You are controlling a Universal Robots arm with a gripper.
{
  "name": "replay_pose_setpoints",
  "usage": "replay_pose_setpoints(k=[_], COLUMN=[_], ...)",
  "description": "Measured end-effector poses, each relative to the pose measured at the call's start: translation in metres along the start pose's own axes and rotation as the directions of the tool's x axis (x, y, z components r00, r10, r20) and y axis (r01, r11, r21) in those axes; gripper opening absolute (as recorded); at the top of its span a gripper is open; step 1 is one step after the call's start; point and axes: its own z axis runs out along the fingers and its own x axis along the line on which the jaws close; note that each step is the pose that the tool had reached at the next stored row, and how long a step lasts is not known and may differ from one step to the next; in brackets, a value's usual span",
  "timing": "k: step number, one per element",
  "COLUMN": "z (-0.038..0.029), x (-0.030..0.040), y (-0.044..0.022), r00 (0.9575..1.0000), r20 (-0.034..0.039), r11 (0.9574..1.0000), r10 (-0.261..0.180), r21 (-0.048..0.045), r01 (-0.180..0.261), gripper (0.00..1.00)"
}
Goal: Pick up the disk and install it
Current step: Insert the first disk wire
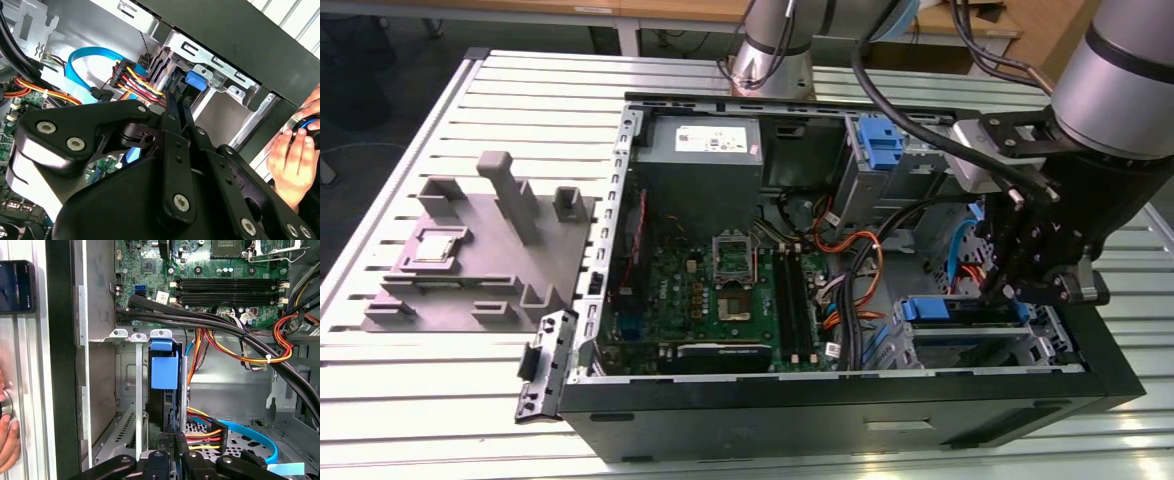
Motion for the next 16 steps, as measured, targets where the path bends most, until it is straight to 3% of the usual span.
replay_pose_setpoints(k=[6,16], z=[-0.0003,0.0001], x=[-0.0003,-0.0009], y=[0.0000,0.0002], r00=[1.0000,0.9997], r20=[-0.0002,-0.0029], r11=[1.0000,0.9997], r10=[0.001,0.023], r21=[0.0058,0.0069], r01=[-0.001,-0.023], gripper=[0.16,0.16])
